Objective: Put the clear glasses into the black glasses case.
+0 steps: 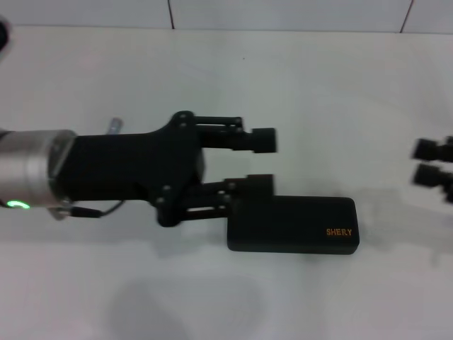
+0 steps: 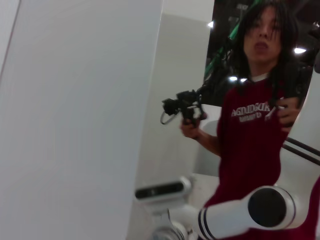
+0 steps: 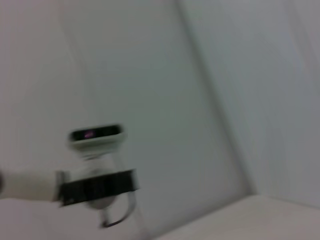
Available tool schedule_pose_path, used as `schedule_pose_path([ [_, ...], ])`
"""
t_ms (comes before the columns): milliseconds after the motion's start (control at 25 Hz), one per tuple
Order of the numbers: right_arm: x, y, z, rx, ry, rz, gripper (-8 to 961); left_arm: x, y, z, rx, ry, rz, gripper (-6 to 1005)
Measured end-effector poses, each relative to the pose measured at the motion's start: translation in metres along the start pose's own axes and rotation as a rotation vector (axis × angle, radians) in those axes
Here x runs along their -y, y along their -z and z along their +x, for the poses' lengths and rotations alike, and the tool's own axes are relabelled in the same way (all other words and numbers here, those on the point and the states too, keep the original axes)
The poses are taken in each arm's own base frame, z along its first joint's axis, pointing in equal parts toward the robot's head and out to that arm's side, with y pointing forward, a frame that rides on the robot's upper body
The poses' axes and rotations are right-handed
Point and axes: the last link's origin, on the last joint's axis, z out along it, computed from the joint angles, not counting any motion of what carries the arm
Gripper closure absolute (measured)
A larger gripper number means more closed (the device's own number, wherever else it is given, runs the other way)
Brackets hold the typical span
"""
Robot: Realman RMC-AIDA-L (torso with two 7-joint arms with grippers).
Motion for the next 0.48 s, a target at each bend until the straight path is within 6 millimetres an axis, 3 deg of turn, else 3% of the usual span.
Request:
schedule_pose_path([
  [120,-0.001,-0.035,0.007,0.037,0.017,-0.126,687,-0.003,0.020,0.003,0.031,-0.008,0.036,617],
  [280,0.000,-0.074,0.005,0.064,0.046,-0.249,452,-0.007,0.048,0.004,0.078,0.020,0.087,470],
  [480,0.001,-0.085,0.000,0.097,0.066,-0.264,260,-0.009,0.062,0.004,0.107,0.030,0.113,355],
])
